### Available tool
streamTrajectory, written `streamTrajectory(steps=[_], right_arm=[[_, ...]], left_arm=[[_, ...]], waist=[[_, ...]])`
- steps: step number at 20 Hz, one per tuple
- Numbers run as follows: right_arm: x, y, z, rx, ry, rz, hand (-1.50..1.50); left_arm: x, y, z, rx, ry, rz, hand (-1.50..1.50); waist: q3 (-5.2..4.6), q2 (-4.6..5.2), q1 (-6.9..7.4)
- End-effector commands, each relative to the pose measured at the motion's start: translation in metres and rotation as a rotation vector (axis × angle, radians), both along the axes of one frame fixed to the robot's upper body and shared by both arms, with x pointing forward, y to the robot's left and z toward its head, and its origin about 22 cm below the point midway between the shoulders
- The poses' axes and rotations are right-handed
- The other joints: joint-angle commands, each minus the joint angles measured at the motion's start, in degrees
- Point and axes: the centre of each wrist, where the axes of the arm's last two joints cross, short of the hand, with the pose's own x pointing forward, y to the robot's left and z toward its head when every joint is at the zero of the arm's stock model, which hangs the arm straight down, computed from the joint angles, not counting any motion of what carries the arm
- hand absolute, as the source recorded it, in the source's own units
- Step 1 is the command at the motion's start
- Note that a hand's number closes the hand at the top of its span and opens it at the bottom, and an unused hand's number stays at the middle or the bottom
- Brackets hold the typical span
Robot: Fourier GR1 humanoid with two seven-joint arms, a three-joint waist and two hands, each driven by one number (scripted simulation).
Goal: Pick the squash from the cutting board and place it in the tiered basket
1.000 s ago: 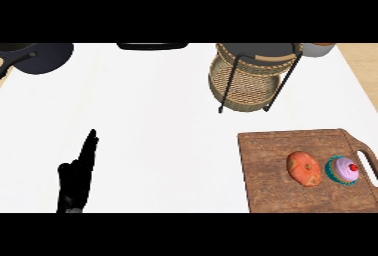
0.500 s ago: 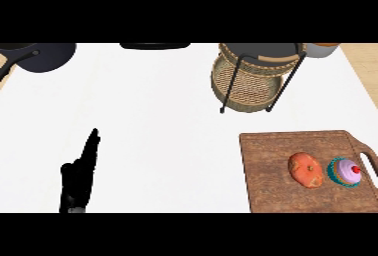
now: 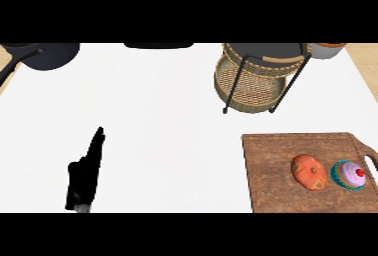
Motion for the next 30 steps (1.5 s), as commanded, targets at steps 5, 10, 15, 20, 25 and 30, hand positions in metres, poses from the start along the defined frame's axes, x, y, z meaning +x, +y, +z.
streamTrajectory(steps=[5, 10, 15, 20, 25, 30], right_arm=[[0.012, 0.029, -0.021, -0.191, 0.155, -0.043, -1.5], [0.024, 0.049, -0.031, -0.201, 0.218, -0.03, -1.5], [0.042, 0.065, -0.043, -0.161, 0.228, -0.003, -1.5], [0.041, 0.072, -0.055, -0.206, 0.307, -0.009, -1.5], [0.063, 0.07, -0.047, -0.237, 0.394, -0.03, -1.5], [0.055, 0.075, -0.058, -0.239, 0.44, -0.008, -1.5]], left_arm=[[-0.018, -0.003, 0.008, -0.024, 0.048, -0.013, 0.0], [-0.022, 0.004, -0.006, -0.009, 0.041, -0.021, 0.0], [0.009, 0.011, -0.011, -0.016, 0.046, 0.017, 0.0], [-0.002, 0.014, 0.002, -0.005, 0.039, -0.013, 0.0], [0.005, -0.002, -0.012, -0.004, 0.056, 0.008, 0.0], [-0.009, 0.004, -0.002, -0.01, 0.048, -0.001, 0.0]], waist=[[-0.18, 0.15, 0.6], [-0.19, 0.18, 0.18], [-0.19, 0.25, -0.11], [-0.18, 0.2, -0.03], [-0.2, 0.28, 0.01], [-0.18, 0.17, -0.04]])
